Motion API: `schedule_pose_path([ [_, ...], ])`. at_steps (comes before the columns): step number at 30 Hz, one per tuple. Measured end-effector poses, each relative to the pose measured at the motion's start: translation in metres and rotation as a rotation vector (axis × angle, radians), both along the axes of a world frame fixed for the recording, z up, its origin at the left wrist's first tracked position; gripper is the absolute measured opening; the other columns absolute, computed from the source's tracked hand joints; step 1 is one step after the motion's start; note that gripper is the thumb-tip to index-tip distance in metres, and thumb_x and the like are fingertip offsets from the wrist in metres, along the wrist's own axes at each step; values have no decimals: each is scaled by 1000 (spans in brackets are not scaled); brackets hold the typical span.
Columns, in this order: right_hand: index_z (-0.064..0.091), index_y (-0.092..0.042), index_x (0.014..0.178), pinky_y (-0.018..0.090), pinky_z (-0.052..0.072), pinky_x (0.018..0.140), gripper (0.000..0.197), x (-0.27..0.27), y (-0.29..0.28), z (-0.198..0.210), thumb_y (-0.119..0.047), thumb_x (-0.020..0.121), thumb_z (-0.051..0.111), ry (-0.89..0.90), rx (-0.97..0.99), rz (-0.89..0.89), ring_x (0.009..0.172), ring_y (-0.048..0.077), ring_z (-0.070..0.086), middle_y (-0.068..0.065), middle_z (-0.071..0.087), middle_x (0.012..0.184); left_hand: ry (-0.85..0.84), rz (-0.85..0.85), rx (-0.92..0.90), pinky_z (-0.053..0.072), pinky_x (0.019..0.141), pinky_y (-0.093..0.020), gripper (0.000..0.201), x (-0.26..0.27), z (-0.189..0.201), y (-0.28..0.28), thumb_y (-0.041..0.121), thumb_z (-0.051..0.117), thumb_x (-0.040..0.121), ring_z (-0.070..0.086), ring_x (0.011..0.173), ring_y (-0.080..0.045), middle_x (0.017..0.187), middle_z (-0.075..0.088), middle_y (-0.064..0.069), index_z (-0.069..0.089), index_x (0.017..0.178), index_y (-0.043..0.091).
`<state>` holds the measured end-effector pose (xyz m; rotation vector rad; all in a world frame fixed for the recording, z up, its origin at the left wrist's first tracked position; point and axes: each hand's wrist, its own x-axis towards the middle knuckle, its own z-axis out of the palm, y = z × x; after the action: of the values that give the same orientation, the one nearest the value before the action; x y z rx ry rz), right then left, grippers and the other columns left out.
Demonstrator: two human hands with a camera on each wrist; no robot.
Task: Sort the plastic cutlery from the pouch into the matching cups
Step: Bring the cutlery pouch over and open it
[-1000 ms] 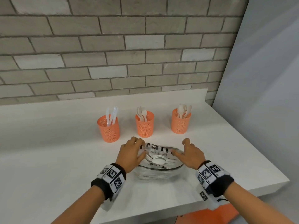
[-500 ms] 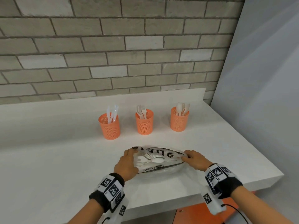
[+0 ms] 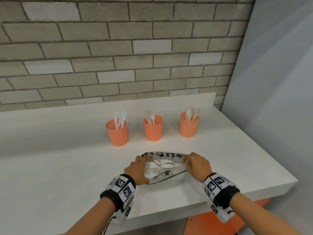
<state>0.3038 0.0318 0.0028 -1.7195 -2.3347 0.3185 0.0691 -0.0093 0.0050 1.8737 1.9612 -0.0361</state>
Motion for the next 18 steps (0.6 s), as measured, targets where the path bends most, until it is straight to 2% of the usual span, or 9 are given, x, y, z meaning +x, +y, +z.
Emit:
schedule_pose_path([
  [4,53,-21,130,31,44,72,48,-7,12,12,0,90,38,13,59,-51,102,30,56,12,54,115,61,16,119,48,87,-39,84,-2,12,17,27,68,78,52,116,-28,146,23,-5,17,144,15],
  [7,45,-21,137,35,46,82,56,-13,15,11,5,89,37,13,-14,-67,108,31,51,14,47,119,51,-14,73,47,91,-39,83,-6,12,24,28,66,78,50,121,-26,147,24,-4,19,146,20],
  [10,46,-18,136,34,42,96,57,-20,13,8,6,85,39,-118,-43,-19,123,29,40,14,38,136,-61,-1,52,43,99,-37,72,-9,5,25,27,65,77,42,128,-23,143,28,-2,33,141,24],
  [12,52,-17,132,34,31,105,54,-25,15,8,3,83,45,-170,31,39,134,27,30,13,31,146,-194,30,174,40,101,-33,54,-5,4,26,26,63,78,41,128,-22,142,31,-2,48,130,22],
  [13,54,-18,130,35,28,106,51,-27,16,9,0,84,45,-165,54,57,135,27,30,12,33,146,-257,44,257,40,99,-29,42,-2,3,26,24,61,80,43,126,-21,140,34,-2,55,122,20],
  [15,56,-20,128,34,31,101,42,-32,21,12,-8,90,42,-168,64,70,126,26,41,10,45,137,-304,65,391,42,87,-24,23,2,3,29,18,56,85,52,115,-20,131,43,-1,60,108,15],
  [16,55,-21,129,33,34,97,40,-33,23,14,-13,92,42,-176,65,62,120,26,46,8,50,130,-291,81,412,44,83,-26,21,2,2,30,14,53,87,54,110,-21,127,46,-2,58,108,14],
  [18,47,-23,135,33,38,90,44,-30,29,17,-13,92,45,-172,62,39,113,26,51,7,54,123,-232,125,372,48,83,-33,34,0,-3,33,6,48,87,56,106,-24,128,45,-5,52,119,15],
])
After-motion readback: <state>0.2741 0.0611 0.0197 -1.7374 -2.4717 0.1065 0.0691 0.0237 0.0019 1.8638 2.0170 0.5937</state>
